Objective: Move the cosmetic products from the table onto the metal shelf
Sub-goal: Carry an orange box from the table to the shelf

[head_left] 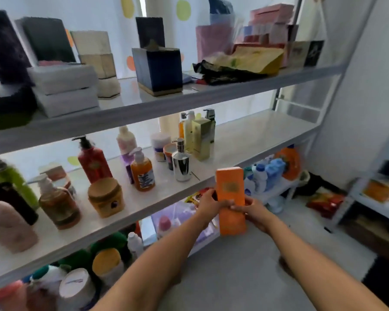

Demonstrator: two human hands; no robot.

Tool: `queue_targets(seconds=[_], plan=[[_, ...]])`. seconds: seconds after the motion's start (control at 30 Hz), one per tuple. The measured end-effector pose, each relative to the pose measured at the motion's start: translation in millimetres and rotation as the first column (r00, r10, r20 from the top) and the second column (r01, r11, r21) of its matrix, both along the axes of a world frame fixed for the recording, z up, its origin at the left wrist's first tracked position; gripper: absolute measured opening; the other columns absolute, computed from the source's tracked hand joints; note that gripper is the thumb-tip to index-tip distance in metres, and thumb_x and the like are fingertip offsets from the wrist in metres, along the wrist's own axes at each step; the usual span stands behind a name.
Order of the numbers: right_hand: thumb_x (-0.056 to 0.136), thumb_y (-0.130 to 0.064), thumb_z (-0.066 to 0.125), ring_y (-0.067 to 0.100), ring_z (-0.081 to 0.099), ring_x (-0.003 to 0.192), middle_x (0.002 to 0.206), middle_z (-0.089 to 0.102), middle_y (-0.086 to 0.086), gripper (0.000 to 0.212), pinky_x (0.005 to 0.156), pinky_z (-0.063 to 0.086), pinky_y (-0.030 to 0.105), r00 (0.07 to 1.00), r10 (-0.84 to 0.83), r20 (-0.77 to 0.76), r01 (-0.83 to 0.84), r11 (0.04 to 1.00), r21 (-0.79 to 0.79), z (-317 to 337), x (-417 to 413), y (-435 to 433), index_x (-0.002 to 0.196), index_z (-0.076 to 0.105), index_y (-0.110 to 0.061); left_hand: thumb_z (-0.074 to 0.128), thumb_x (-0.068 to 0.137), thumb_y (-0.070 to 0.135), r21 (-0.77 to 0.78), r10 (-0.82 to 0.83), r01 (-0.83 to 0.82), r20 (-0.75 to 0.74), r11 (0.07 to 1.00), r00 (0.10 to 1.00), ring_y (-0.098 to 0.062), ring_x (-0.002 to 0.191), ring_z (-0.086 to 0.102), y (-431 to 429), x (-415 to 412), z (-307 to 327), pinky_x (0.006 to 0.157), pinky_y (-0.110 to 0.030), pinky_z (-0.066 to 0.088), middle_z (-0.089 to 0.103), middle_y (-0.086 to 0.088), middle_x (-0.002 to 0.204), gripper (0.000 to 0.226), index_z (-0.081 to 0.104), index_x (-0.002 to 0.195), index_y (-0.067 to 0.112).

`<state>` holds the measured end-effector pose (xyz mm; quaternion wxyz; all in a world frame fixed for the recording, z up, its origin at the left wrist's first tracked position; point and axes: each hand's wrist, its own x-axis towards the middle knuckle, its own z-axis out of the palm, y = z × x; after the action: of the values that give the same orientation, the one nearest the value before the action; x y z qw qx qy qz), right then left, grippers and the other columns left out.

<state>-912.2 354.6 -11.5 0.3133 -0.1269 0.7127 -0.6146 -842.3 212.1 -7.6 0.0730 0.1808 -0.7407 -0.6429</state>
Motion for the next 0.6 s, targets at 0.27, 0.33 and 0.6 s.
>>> queue_targets(seconds=[0.27, 0.33, 0.6], plan=[[0.075, -0.017, 0.077, 0.028, 0.059, 0.11, 0.119, 0.063, 0.008, 0.055, 0.099, 0.047, 0.049, 0.984, -0.105, -0.146, 0.115, 0.992, 0.059, 0.0, -142.6, -1.6, 0.125, 0.054, -0.017, 0.076, 0.08, 0.029, -0.049, 0.038, -0.042, -0.09, 0.998, 0.995, -0.025, 0.111, 0.059, 6.2, -159.1, -14.2, 0.097, -0.044, 0.049, 0.062, -0.005, 0.122, 0.048, 0.049, 0.119, 0.02], [0.079, -0.017, 0.074, 0.028, 0.058, 0.111, 0.12, 0.062, 0.007, 0.049, 0.099, 0.047, 0.049, 0.98, -0.119, -0.16, 0.132, 0.988, 0.074, 0.2, -180.8, -9.3, 0.123, 0.054, -0.019, 0.072, 0.083, 0.032, -0.095, 0.042, -0.053, -0.114, 0.994, 0.993, -0.024, 0.113, 0.059, 3.9, -195.6, -12.2, 0.099, -0.043, 0.048, 0.06, -0.003, 0.124, 0.049, 0.047, 0.123, 0.021], [0.084, -0.002, 0.065, 0.023, 0.057, 0.107, 0.111, 0.06, 0.002, 0.045, 0.089, 0.049, 0.034, 0.974, -0.044, -0.223, 0.06, 0.996, 0.063, 24.5, -286.7, -64.5, 0.126, 0.056, -0.016, 0.071, 0.084, 0.024, -0.273, 0.228, -0.256, -0.13, 0.927, 0.965, -0.016, 0.11, 0.048, -38.2, -291.8, -4.4, 0.097, -0.028, 0.043, 0.045, -0.003, 0.121, 0.05, 0.048, 0.127, 0.017]])
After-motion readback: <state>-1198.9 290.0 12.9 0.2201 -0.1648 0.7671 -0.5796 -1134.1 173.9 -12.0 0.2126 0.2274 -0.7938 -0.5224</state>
